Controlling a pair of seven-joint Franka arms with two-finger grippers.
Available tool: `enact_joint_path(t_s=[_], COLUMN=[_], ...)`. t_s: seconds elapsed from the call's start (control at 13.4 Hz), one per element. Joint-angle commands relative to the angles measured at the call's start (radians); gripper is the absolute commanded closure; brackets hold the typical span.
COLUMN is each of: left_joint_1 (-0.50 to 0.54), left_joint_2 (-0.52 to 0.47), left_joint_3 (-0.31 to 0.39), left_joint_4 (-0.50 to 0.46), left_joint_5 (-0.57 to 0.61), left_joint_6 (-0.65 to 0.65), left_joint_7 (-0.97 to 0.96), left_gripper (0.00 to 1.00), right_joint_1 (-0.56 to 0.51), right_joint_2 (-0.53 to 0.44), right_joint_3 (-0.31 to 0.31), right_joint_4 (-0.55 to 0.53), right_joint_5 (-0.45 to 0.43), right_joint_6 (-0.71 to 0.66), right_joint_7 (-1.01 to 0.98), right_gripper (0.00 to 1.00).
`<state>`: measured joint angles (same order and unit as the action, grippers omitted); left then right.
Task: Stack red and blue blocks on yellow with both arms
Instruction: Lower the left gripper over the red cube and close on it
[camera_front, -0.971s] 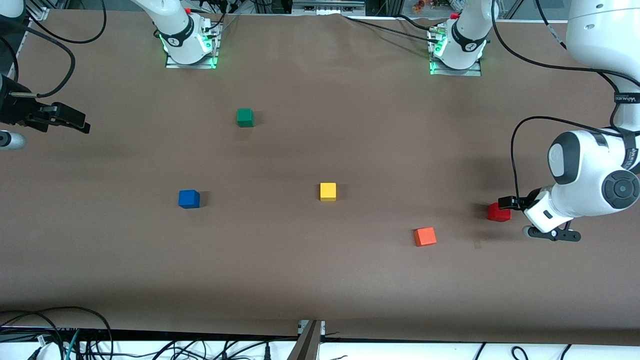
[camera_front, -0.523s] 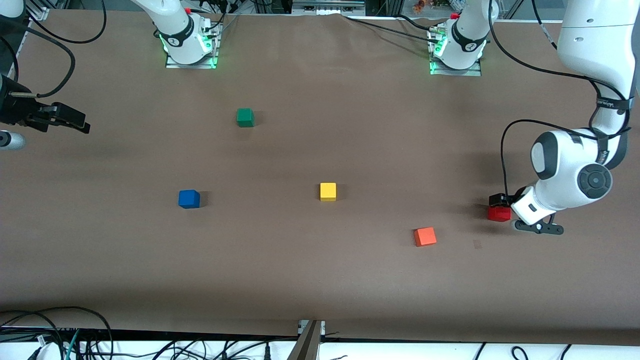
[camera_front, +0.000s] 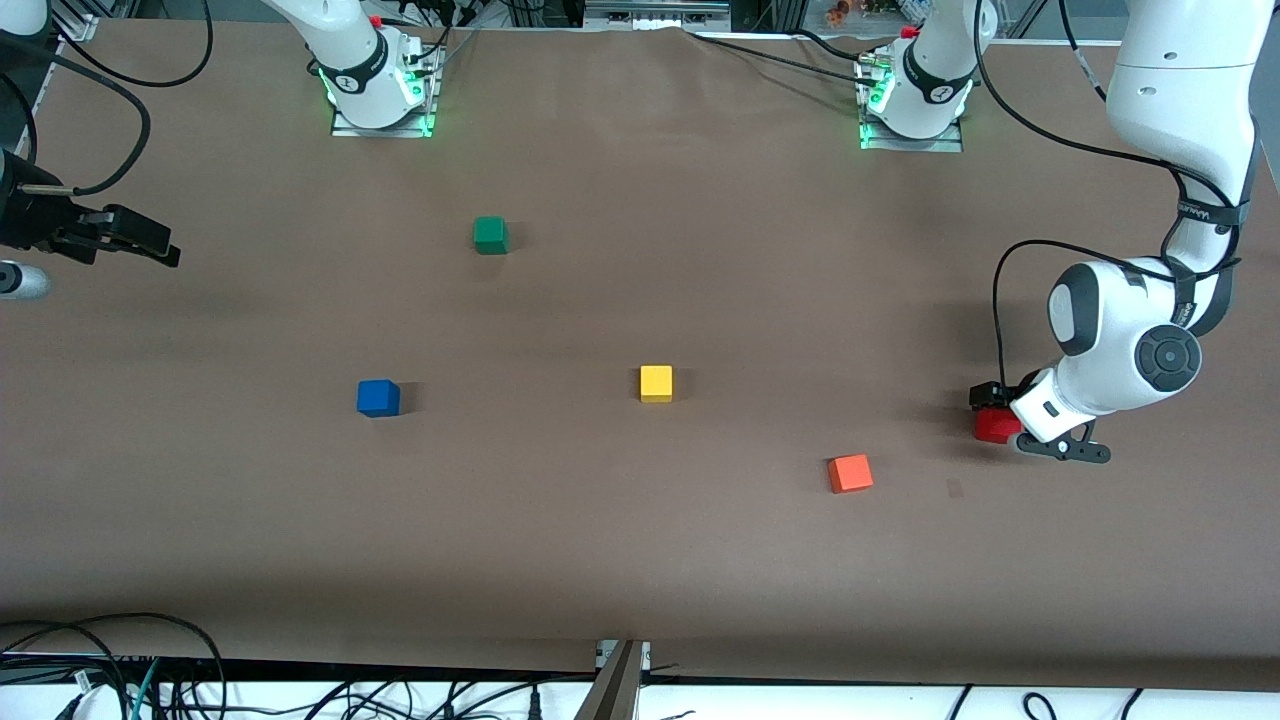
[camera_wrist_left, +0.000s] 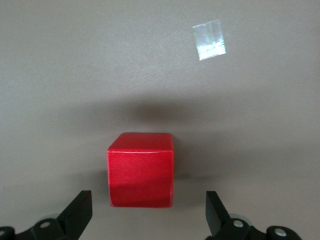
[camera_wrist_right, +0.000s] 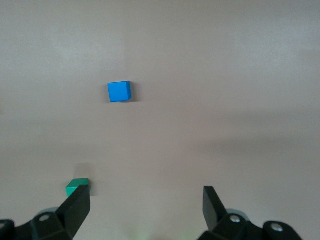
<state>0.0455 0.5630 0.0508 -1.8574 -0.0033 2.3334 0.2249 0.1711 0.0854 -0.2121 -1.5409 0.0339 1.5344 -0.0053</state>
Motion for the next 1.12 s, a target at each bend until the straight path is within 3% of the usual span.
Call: enact_joint_path(t_s=[0.0,0.3,0.37,0.45,0.52,0.67,0.75,0.9,1.05], left_joint_1=[0.014,0.004,0.001,0.001,0.002,0.004,0.004,0.001,-0.004], left_joint_2=[0.009,0.025,0.026,0.026,0.026,0.023,0.02,-0.001,-0.009], left_joint_3=[-0.011,-0.011,-0.012,-0.011,-0.012,-0.011,-0.011,-0.028,-0.08], left_joint_4=[0.0,0.003,0.003,0.003,0.003,0.006,0.015,0.047,0.149], left_joint_5=[-0.029,-0.041,-0.041,-0.041,-0.041,-0.041,-0.041,-0.041,-0.041], left_joint_6=[0.02,0.04,0.04,0.038,0.037,0.03,0.026,-0.003,-0.107], left_joint_7=[0.033,0.022,0.018,0.017,0.021,0.034,0.031,0.014,-0.047], left_gripper=[0.0,0.0,0.09,0.28,0.57,0.9,1.0,1.0,1.0], right_joint_1=[-0.01,-0.005,-0.005,-0.004,-0.001,-0.001,-0.001,-0.001,-0.001], right_joint_2=[0.008,0.008,0.008,0.008,0.01,0.016,0.016,0.016,0.016], right_joint_3=[0.005,0.007,0.007,0.007,0.008,0.01,0.01,0.01,0.01], right_joint_4=[0.025,0.028,0.028,0.027,0.028,0.028,0.028,0.028,0.028], right_joint_5=[-0.006,-0.005,0.001,0.003,0.003,0.004,0.004,0.004,0.004], right_joint_6=[-0.007,0.001,0.022,0.035,0.036,0.038,0.038,0.038,0.038], right_joint_7=[-0.01,-0.013,-0.015,-0.015,-0.015,-0.015,-0.015,-0.015,-0.015], right_gripper=[0.0,0.0,0.0,0.0,0.0,0.0,0.0,0.0,0.0])
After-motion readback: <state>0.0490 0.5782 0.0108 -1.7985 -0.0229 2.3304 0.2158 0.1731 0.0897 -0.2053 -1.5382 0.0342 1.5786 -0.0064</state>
